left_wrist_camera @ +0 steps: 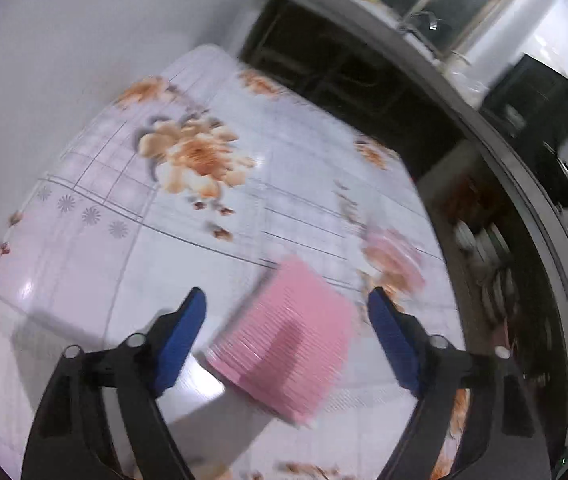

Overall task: Collect trash
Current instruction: 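Move the left tool back to the table and grasp the pink sponge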

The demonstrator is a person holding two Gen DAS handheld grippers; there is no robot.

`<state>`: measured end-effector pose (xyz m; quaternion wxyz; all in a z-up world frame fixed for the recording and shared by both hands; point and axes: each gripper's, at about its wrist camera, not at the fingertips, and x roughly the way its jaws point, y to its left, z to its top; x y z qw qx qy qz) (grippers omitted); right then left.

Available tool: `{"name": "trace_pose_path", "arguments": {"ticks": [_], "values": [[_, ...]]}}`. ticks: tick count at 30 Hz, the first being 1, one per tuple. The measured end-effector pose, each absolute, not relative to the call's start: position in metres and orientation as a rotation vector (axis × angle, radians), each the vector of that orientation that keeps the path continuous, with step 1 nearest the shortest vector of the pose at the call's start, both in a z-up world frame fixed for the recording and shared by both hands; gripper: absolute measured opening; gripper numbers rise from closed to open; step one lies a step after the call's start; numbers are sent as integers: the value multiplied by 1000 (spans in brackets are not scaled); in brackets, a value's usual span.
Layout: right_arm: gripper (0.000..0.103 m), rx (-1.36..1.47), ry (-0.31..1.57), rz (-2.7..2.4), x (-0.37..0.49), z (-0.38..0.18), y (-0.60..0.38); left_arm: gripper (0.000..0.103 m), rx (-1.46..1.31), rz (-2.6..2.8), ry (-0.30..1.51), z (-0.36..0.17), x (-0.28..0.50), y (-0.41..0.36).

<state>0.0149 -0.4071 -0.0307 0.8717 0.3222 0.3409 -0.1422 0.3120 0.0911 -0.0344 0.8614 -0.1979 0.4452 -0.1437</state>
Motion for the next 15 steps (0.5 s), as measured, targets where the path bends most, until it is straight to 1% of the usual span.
{"name": "trace_pose_path", "arguments": {"ticks": [1,3,5,6,10,15], "values": [[78,665,718,-270,24,-29,-399,73,-396,-304,940,-37,316,88],[78,642,732,-233,37,-25,-385,66,-323,-316,961,-45,322,75],[78,621,745,-210,45,-26,-375,51,-269,-346,996,-52,325,64],[78,606,756,-201,52,-25,-370,48,-254,-360,1008,-53,321,58],[78,577,778,-184,60,-23,-357,45,-154,-436,986,-53,301,36],[78,564,800,-151,74,-19,-337,44,-106,-499,1006,-52,270,13]]}}
